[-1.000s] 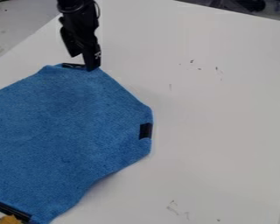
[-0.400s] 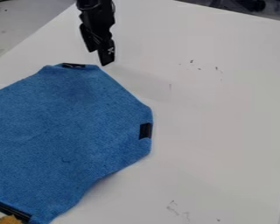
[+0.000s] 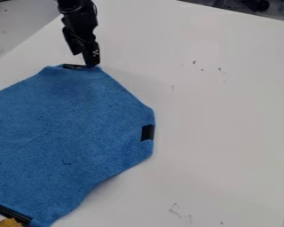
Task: Fold the cloth from top to bottom
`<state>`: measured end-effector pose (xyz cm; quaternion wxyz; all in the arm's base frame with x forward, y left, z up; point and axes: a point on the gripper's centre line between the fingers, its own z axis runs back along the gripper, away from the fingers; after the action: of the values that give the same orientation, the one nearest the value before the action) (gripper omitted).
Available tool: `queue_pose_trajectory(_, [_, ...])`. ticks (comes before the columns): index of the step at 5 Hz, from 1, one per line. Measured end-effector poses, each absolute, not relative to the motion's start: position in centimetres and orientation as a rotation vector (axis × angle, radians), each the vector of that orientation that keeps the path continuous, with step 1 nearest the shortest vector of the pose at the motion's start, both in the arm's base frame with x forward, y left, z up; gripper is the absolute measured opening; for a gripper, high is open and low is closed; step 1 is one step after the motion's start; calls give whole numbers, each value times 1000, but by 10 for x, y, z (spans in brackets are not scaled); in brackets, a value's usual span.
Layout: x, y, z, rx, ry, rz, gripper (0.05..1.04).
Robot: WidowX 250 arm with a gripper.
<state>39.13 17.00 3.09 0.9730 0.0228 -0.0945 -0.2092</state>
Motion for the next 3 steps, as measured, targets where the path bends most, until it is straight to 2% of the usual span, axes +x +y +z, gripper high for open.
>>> queue_pose_trajectory(1, [398,179,29,59,-190,-416,1001])
queue_pose_trajectory(2, [394,187,16,38,-169,-397,1001])
queue_pose_trajectory(3, [389,197,12,34,-176,-369,952])
